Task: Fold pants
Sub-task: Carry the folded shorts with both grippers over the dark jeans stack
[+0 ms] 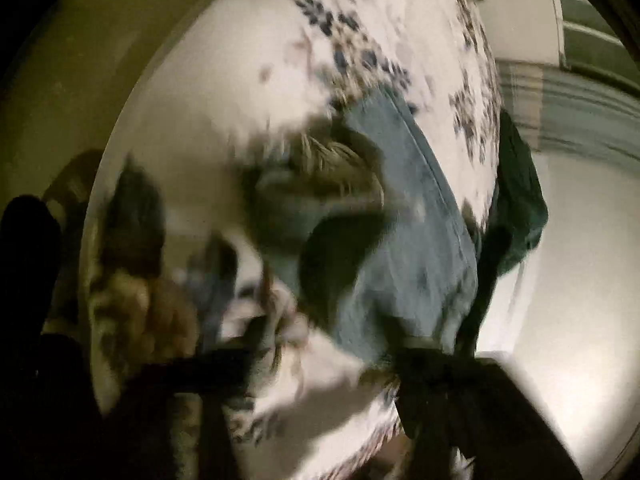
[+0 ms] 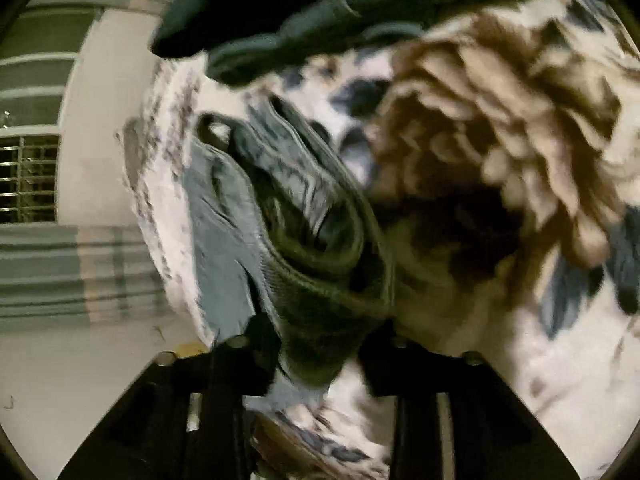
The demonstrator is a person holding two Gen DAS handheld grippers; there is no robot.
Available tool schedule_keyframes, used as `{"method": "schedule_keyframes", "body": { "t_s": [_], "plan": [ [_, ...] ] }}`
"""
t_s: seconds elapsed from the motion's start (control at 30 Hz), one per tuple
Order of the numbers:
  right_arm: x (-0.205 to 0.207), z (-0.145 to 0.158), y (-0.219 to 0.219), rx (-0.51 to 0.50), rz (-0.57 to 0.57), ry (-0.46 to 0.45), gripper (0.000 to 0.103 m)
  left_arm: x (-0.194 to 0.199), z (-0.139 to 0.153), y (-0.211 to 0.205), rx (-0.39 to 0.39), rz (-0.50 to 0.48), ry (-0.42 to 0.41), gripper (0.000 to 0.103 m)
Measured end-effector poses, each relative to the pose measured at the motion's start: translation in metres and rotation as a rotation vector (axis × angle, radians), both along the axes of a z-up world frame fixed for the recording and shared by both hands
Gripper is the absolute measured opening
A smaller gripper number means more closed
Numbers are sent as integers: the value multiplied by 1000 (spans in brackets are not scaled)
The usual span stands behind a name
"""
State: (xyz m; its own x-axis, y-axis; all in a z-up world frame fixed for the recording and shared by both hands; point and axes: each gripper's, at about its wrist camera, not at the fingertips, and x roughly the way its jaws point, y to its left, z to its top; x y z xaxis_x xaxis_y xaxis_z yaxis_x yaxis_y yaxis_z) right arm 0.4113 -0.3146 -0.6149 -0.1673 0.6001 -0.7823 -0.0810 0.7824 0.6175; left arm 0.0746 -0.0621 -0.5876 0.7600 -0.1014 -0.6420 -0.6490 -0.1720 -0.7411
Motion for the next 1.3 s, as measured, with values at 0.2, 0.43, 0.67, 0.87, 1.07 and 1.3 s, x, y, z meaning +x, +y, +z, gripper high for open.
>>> {"method": "schedule_keyframes", "body": {
  "t_s": [0.2,0.43,0.67,0.87,1.07,1.3],
  "plan": [
    [6,-23,-13,31,-14,62,72,28,-17,-9,-3,88,-71,103],
    [7,-37,4,60,39,39,87,51,-36,20,33,164,18,103],
    [10,-42,5,198,-49,56,87,54,-22,25,92,189,58,85],
    [12,-46,19,127,-52,16,52,59,-25,38,156,186,75,30],
    [3,-28,18,87,-95,-26,30,63,5,44,234,116,30,25],
    [-8,36,17,141,-162,-11,27,80,88,73,323,-6,-3,24]
  ]
}}
